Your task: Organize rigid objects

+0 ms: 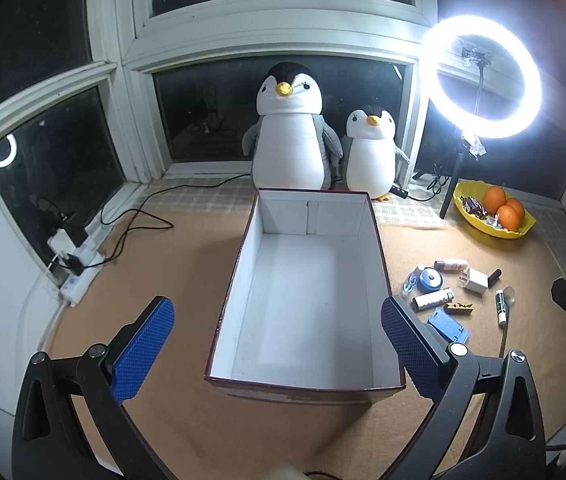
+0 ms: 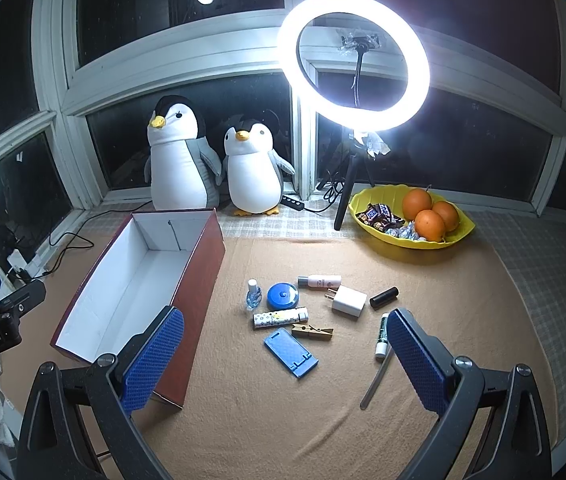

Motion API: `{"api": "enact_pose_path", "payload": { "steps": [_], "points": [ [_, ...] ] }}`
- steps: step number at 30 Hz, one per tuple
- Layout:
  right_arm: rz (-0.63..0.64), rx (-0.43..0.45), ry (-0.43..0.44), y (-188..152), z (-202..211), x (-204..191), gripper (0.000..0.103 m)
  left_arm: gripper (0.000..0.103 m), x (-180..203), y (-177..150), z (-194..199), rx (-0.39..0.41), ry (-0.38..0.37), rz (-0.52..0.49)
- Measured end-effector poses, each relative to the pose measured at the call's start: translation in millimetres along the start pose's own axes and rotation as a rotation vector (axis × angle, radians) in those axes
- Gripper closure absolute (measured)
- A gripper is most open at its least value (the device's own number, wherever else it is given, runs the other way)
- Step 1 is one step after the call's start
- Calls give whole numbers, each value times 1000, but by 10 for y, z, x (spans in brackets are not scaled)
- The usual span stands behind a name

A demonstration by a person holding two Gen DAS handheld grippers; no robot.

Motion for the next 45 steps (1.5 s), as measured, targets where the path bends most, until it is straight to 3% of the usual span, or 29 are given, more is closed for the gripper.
{"api": "enact_pose_path", "payload": {
  "steps": [27,38,45],
  "points": [
    [5,-47,-11,-95,-137,45,3,0,-157,-105,-223,-54,24,11],
    [-8,-67,-72,-275,-271,243,3,1,-634,-391,-547,-143,118,64],
    [-4,-61,-103,-373,-294,418,3,11,-757,-557,-786,-203,144,67]
  ]
}}
Point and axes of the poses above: each gripper's, at about its wrist camera, not at the fingertips, and z roughly against the way its jaws point, x to its right, y to its top, the point moved 5 cm from there along -z, roughly the way its jaws point, and after that the axes turned 12 degrees about x, right-handed, at the moved point
